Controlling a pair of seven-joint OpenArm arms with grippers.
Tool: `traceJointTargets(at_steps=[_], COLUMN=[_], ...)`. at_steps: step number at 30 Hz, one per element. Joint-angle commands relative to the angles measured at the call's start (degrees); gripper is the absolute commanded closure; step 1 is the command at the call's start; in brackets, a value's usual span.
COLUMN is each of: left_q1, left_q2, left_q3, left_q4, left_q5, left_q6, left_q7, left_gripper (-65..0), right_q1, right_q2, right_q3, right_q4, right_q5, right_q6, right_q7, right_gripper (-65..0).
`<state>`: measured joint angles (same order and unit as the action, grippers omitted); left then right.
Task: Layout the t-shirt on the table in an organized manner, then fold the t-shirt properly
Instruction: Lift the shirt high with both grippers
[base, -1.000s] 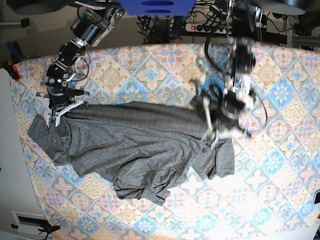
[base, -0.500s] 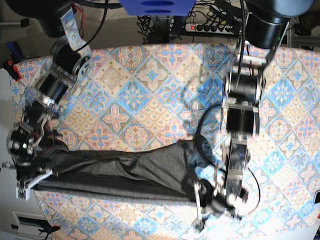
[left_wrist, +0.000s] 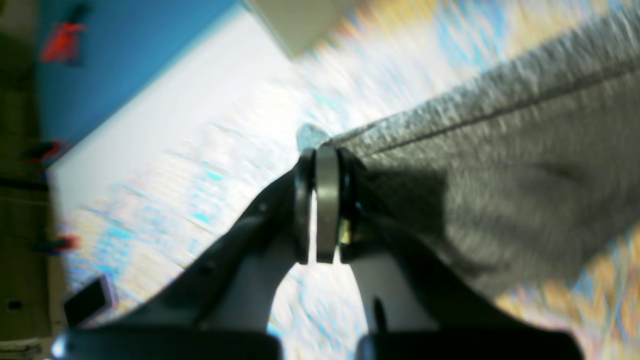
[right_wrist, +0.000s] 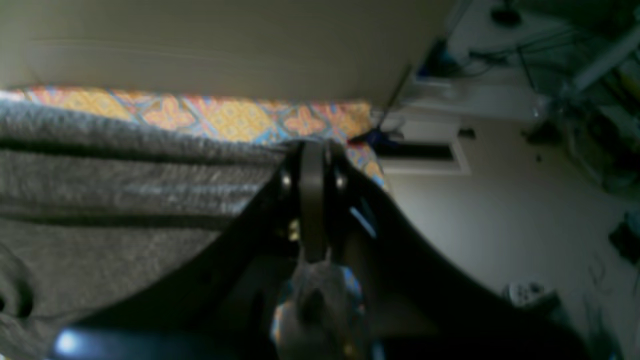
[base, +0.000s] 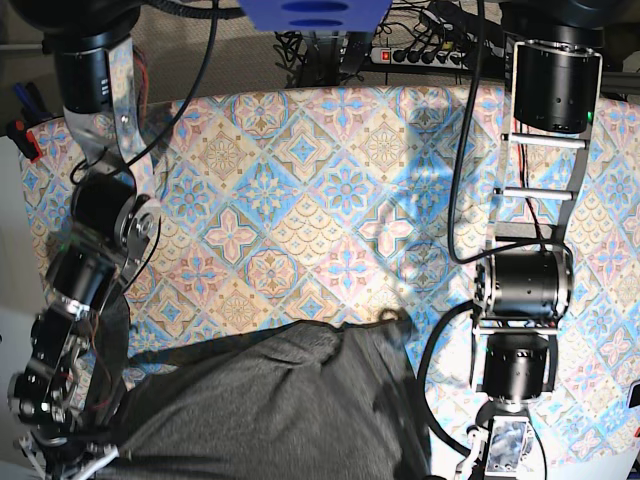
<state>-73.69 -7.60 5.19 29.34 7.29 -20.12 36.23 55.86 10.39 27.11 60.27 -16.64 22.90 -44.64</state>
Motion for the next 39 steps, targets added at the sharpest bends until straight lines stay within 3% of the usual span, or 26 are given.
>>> traceJointTargets(at_steps=[1,6,9,16,22,26,29,35,39], left_q1=[-1.3,-1.3,-1.3,-1.3,-1.3,-1.3,-1.3,-1.3,-1.3], left_q2=[-0.3,-1.3,-2.4,-2.6,-6.3,-7.0,-7.0,-6.9,-6.4], left_q3=[0.0,-0.3,-0.4,-0.3,-0.4,-0.1,0.0,0.0,0.1], left_q4=[-1.3,-7.3,-7.1,-7.1,-6.6,-6.5,-6.5,-6.0,3.6], left_q5=[0.1,-0.2,-0.4,-0.4,-0.4,0.0,0.1,-0.3,-0.3], left_q6=[0.6,1.4,3.7,4.3,4.4,4.3,4.2,4.0,4.0], left_q7=[-0.9,-5.7,-6.2,-5.9,-9.1,-9.5,-9.4,-3.4,-3.2], left_gripper=[0.0,0.0,0.0,0.0,0.0,0.0,0.0,0.0,0.0], right_q1=[4.1,10.4,12.0,12.8,12.7,6.8,2.9,-1.0,-4.3], right_q2=[0.7,0.7,0.7,0.7,0.7,0.7,-1.2,-3.3,-4.0], right_q3=[-0.3,0.1,0.1,0.2,-0.3,-4.3,-5.7,-6.0,-9.9], right_q4=[0.0,-4.8,-4.9,-4.4,0.7,6.1,11.3,17.0,17.7], right_q5=[0.2,0.2,0.2,0.1,0.1,0.1,0.2,0.2,0.2], right_q6=[-0.9,-1.0,-1.0,-1.0,-1.0,-0.9,-0.9,-0.9,-0.9], right_q7=[2.8,7.7,10.0,10.0,10.6,10.6,10.6,6.7,5.7], right_gripper=[0.0,0.0,0.0,0.0,0.0,0.0,0.0,0.0,0.0])
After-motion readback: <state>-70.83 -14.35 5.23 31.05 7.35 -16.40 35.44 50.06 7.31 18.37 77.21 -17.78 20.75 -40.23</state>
